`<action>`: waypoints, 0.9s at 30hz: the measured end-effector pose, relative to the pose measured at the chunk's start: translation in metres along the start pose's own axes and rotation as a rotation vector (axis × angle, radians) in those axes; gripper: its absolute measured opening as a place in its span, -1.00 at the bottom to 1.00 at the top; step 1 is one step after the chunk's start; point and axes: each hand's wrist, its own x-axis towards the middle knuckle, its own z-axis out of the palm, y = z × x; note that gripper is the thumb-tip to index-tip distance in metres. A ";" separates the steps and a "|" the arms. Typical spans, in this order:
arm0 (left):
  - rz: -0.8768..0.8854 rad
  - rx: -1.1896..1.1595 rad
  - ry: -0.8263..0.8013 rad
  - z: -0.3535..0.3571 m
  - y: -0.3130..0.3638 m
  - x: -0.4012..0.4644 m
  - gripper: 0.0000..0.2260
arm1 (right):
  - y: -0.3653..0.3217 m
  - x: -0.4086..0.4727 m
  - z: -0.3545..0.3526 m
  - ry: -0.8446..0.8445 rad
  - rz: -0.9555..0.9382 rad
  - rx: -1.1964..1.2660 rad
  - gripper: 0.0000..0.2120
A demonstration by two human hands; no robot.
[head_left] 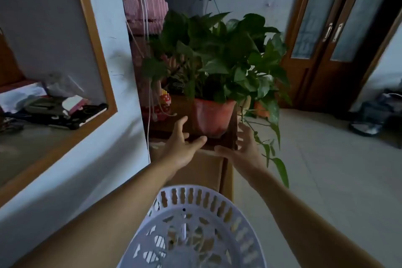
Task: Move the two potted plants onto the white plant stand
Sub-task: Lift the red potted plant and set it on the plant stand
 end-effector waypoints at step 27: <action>0.354 -0.165 -0.067 0.019 -0.052 0.144 -0.04 | 0.056 0.116 0.051 0.182 -0.446 -0.234 0.41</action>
